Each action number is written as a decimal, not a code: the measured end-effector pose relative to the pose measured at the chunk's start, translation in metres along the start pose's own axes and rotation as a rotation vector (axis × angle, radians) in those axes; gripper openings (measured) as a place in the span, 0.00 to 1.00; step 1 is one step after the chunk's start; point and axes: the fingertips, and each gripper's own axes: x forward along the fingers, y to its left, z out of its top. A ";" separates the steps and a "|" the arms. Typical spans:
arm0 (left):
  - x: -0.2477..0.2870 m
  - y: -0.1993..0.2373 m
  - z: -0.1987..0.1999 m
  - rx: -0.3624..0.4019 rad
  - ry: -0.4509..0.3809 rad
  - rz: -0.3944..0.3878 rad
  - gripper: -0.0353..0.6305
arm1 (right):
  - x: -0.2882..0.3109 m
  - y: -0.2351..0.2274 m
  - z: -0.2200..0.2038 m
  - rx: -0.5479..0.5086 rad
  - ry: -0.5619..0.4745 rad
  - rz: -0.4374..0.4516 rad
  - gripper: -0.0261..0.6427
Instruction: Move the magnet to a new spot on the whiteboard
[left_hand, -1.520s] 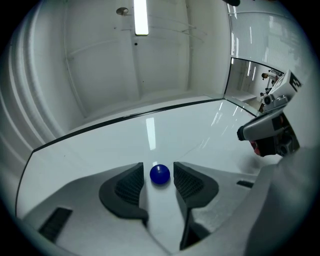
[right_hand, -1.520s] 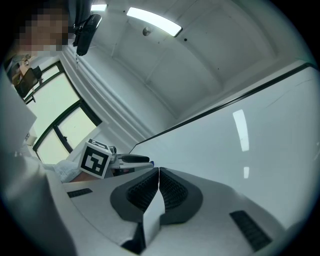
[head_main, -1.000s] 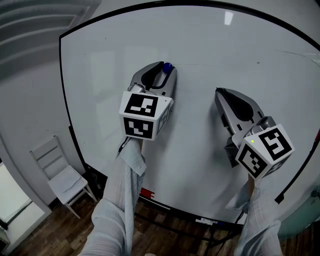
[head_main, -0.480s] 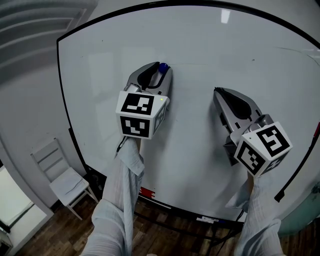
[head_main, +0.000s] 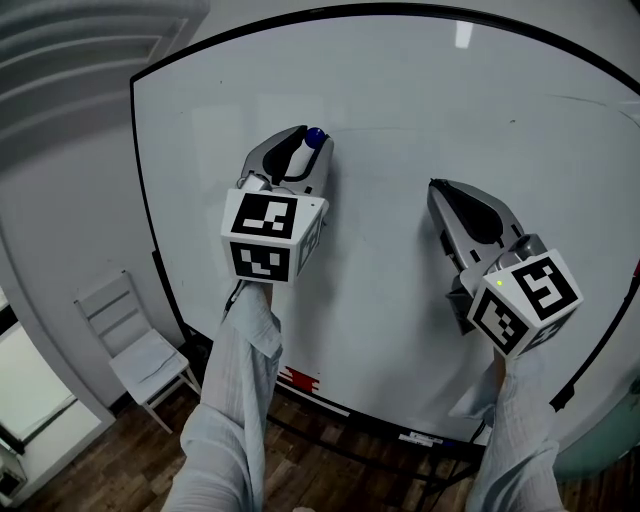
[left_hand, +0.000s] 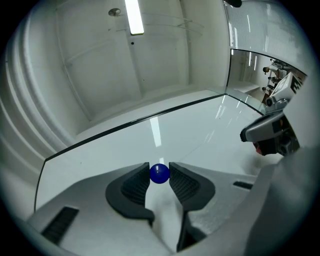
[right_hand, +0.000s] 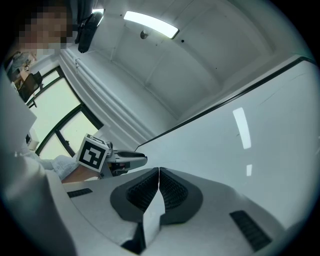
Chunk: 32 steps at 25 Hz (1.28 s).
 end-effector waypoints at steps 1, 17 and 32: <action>-0.003 0.002 -0.002 0.000 0.006 0.005 0.24 | 0.000 0.002 -0.001 0.006 -0.003 0.004 0.08; -0.066 0.005 -0.063 -0.012 0.149 0.070 0.24 | -0.009 0.033 -0.037 0.083 -0.003 0.070 0.08; -0.143 -0.051 -0.135 -0.110 0.248 0.075 0.24 | -0.067 0.077 -0.109 0.133 0.055 0.089 0.08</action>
